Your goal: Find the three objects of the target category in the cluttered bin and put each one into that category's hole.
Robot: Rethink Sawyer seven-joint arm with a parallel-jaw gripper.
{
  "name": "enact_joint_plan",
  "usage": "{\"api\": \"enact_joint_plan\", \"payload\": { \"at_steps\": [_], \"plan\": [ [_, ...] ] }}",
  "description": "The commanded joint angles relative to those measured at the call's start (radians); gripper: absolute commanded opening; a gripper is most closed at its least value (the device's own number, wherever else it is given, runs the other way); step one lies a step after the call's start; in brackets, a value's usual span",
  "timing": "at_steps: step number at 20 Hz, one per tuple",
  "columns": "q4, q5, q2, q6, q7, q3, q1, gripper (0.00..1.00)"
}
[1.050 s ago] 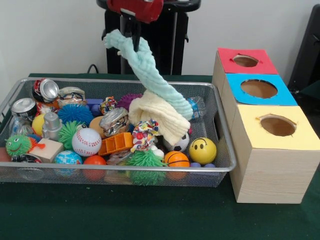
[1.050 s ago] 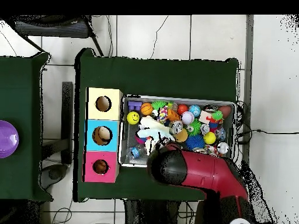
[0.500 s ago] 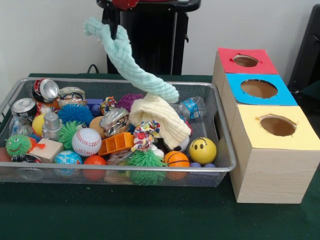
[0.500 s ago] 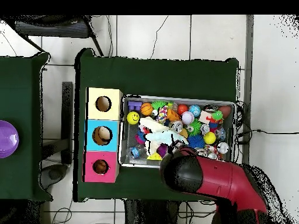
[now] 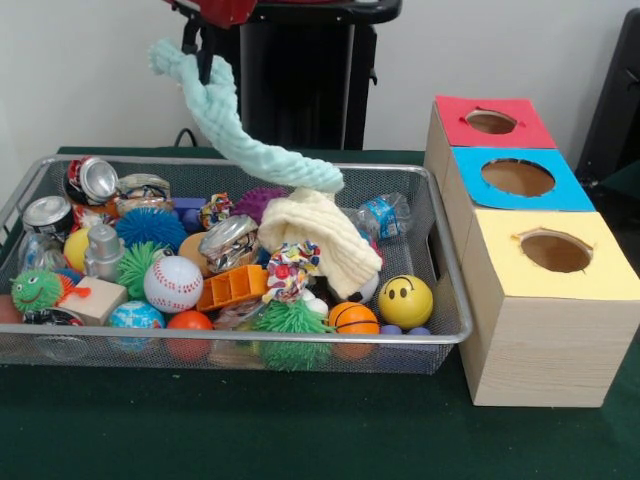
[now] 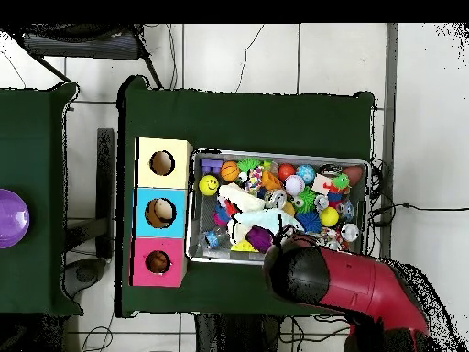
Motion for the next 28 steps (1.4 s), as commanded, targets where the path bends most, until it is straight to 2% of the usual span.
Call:
{"api": "enact_joint_plan", "payload": {
  "at_steps": [1, 2, 3, 13, 16, 18, 24, 26, 28],
  "plan": [
    [0.041, -0.058, 0.088, -0.067, -0.030, 0.075, -0.002, 0.00],
    [0.046, -0.061, 0.087, -0.080, -0.026, 0.075, 0.001, 0.00],
    [0.053, -0.061, 0.085, -0.089, -0.020, 0.070, 0.006, 1.00],
    [0.077, -0.043, 0.084, -0.124, 0.039, 0.041, 0.045, 1.00],
    [0.082, -0.025, 0.080, -0.139, 0.042, 0.053, 0.044, 1.00],
    [0.094, -0.007, 0.060, -0.170, 0.050, 0.065, 0.035, 1.00],
    [0.136, 0.110, -0.039, -0.162, 0.053, 0.144, -0.005, 1.00],
    [0.133, 0.133, -0.048, -0.165, 0.057, 0.158, -0.005, 1.00],
    [0.132, 0.137, -0.023, -0.192, 0.065, 0.162, -0.005, 1.00]
  ]
}}
